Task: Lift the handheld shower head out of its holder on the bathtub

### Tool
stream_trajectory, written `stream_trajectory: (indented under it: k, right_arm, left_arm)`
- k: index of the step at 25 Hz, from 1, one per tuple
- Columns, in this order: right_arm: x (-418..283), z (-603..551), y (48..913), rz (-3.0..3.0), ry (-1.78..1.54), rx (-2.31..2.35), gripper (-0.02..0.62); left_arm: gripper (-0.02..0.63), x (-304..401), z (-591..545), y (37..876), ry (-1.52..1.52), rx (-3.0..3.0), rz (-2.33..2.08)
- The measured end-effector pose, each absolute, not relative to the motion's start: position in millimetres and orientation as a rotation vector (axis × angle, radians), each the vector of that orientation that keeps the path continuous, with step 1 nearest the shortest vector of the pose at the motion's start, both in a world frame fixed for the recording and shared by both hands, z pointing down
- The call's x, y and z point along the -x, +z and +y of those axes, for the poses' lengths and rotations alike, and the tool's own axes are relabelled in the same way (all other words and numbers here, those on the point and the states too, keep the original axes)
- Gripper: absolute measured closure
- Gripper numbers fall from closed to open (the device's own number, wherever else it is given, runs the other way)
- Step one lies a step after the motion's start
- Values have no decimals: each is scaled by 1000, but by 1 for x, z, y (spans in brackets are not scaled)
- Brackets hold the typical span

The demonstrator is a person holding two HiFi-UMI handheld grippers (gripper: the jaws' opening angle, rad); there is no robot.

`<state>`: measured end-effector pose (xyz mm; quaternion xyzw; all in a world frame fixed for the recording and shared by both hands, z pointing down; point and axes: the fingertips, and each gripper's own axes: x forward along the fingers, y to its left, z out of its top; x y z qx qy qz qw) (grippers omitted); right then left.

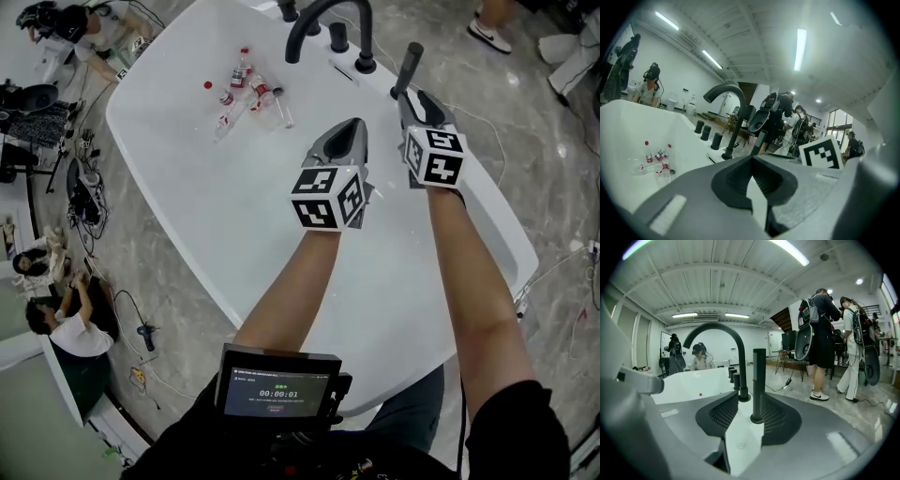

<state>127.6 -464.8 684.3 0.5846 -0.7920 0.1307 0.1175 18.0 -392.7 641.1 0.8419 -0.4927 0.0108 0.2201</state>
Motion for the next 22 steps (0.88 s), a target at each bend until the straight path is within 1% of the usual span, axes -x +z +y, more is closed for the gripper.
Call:
stream_trajectory:
  k: [1,3,7,11,12,13,14,22]
  right_arm:
    - [-129,-474,694,-2307,381,-1718,438]
    - [-132,-487,709,-2286,384,-1730,401]
    - [-129,-515,724,-2269,376,-1701,377]
    - [-126,-533,737,-2246,390,-1682,389]
    - [-126,-536,739,-2240,393,-1684,398]
    - [-127,-538,739,-2235,395,-1690,427]
    - [-127,-540,739,-2231,395,-1697,439]
    - [-127,-531,733,-2223,387,-1685,445]
  left_arm:
    - [604,-19,-395,650,25,-2324,-1359]
    - [604,-20,-397,664,27,-2314,-1351]
    - [604,-18,-407,674,24,-2293,-1354]
    - [604,-12,-411,680,27,-2276,-1357]
    - [604,-12,-412,682,29,-2275,-1356]
    - [604,-11,-413,682,31,-2275,-1356]
    - [604,-11,-414,682,32,-2275,-1356]
    - [606,-10,-407,680,27,-2261,-1353]
